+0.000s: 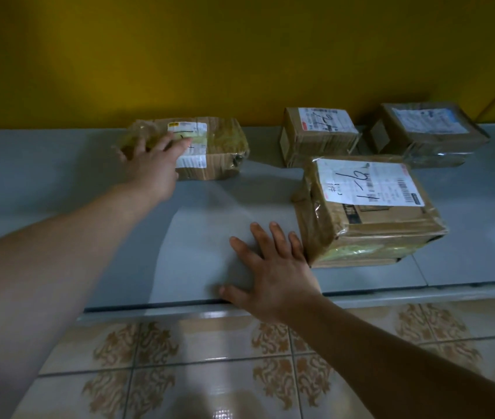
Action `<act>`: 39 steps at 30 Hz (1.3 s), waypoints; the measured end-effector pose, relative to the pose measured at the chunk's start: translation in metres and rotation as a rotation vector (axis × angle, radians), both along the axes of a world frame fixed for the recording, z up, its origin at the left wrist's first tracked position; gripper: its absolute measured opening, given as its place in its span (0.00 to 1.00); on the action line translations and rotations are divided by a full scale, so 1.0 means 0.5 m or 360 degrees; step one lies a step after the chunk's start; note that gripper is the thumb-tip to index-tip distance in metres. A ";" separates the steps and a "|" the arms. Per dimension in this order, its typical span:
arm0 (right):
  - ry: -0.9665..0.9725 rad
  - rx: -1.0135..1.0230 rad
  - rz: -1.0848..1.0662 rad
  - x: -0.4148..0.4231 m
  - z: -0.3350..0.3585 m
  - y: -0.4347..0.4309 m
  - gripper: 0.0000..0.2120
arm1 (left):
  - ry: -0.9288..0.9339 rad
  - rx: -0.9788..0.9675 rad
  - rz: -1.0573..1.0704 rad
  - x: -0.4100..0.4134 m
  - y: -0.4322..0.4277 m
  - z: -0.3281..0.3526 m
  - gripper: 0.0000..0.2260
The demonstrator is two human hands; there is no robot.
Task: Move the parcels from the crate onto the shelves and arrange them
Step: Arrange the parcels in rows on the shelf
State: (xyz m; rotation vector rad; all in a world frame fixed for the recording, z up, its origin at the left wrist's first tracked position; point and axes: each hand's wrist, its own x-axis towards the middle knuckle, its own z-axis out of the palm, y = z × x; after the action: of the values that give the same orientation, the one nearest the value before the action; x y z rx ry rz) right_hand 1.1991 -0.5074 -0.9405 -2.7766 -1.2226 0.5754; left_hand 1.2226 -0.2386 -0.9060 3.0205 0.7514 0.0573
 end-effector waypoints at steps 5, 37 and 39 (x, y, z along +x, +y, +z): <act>0.0024 0.0004 -0.0008 0.002 0.000 0.000 0.42 | -0.0109 0.0005 -0.0040 -0.004 0.010 -0.017 0.25; 0.0123 -0.0285 0.0025 -0.032 0.143 0.037 0.37 | 0.0059 -0.0611 0.0101 -0.319 0.001 0.127 0.32; 0.0108 -0.0309 0.0111 -0.068 0.217 0.058 0.36 | 0.0069 -0.0713 0.0197 -0.388 -0.010 0.169 0.32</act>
State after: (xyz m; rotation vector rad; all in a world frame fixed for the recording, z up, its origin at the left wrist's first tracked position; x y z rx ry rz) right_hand 1.1651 -0.4785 -0.8319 -2.8500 -1.3201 0.8293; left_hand 1.0284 -0.2438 -0.8217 2.5581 0.8245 -0.1536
